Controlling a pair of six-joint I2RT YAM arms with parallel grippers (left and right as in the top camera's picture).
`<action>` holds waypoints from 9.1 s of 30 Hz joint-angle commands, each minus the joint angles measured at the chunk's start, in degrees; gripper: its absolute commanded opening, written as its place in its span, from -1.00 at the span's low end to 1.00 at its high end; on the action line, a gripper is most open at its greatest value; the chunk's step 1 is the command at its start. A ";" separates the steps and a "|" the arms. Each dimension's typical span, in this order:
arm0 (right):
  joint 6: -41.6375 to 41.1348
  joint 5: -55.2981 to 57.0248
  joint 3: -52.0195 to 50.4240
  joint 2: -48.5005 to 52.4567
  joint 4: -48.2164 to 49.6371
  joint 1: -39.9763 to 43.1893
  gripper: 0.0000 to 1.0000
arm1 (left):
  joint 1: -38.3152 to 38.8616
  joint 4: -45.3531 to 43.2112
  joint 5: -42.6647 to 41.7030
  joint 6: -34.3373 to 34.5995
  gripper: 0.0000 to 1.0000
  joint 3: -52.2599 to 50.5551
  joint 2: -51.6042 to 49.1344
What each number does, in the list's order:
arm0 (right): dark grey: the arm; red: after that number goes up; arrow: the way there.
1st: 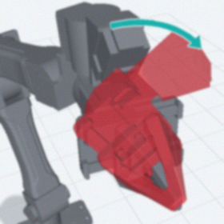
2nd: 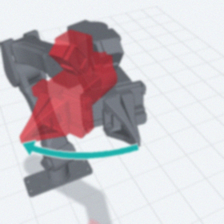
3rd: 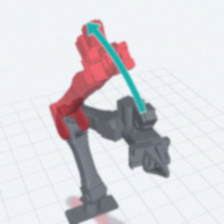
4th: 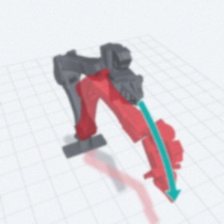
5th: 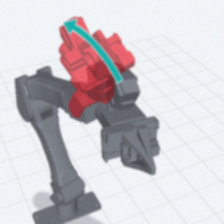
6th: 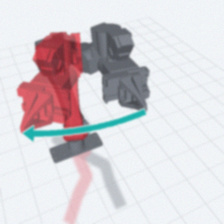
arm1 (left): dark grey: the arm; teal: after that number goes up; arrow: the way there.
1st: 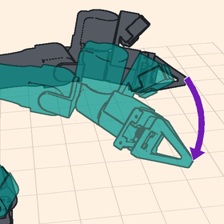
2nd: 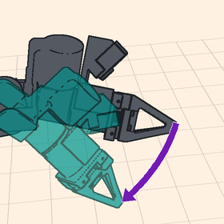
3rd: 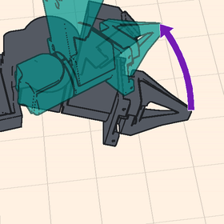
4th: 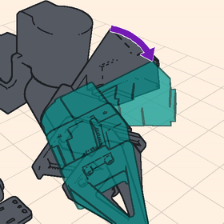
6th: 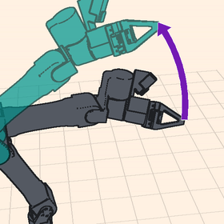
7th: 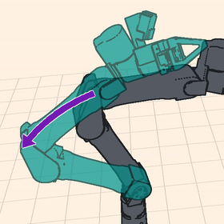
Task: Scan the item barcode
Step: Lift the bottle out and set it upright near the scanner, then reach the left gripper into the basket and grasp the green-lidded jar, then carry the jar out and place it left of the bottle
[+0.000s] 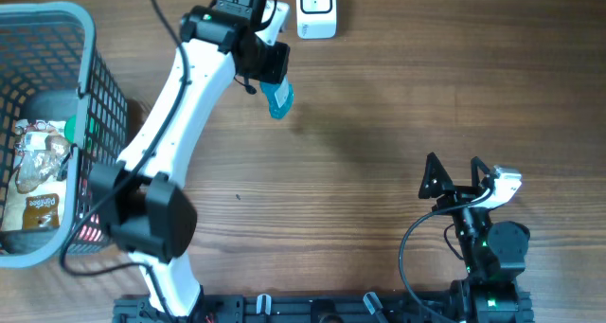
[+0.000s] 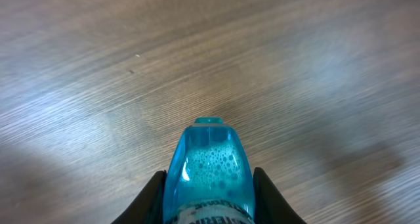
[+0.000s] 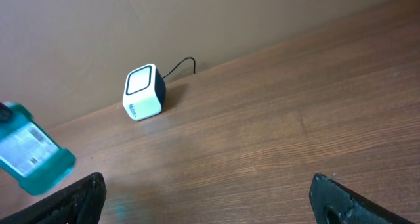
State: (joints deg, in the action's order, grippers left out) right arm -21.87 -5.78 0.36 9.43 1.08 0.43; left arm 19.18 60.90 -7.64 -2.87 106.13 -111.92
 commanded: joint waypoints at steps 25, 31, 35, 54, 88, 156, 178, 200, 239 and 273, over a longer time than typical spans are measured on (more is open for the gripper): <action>-0.63 0.20 -0.07 0.22 0.15 -0.24 1.00 | 2.84 7.48 -0.94 -20.96 -0.18 0.72 -9.27; -0.66 1.01 -0.07 0.22 0.09 -0.24 1.00 | 2.84 6.82 5.68 -20.92 0.32 0.72 -9.14; -0.68 1.49 -0.07 0.22 -0.31 -0.24 1.00 | 2.84 6.19 6.69 -20.72 0.98 0.72 -7.65; -0.79 1.46 -0.07 0.22 -0.87 -0.24 1.00 | 10.82 5.57 6.93 -11.26 1.00 3.91 4.81; -5.22 0.37 -0.07 0.22 -0.81 -0.24 1.00 | -53.05 -13.05 13.05 36.37 1.00 -30.56 19.21; -5.31 -0.33 -0.07 0.22 -0.74 -0.26 1.00 | -49.29 -21.16 9.20 39.36 1.00 -32.52 24.94; -5.25 -0.31 -0.07 0.22 -0.76 -0.26 1.00 | -45.99 -26.75 5.57 39.63 0.99 -32.52 7.48; -5.29 -0.31 -0.07 1.62 -0.74 -0.24 1.00 | -49.46 -23.37 5.70 39.80 0.16 -32.50 8.26; -6.80 -0.28 -0.07 1.62 -0.70 -0.24 1.00 | -42.18 -26.47 -10.91 42.60 0.20 -32.13 49.75; -6.80 -0.26 -0.07 1.62 -0.66 -0.24 1.00 | -5.40 -34.40 10.86 42.58 0.35 -32.13 3.91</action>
State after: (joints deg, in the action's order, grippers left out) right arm -28.29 -5.54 0.36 10.94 0.03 0.43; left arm 13.08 27.18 1.87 39.38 73.54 -107.46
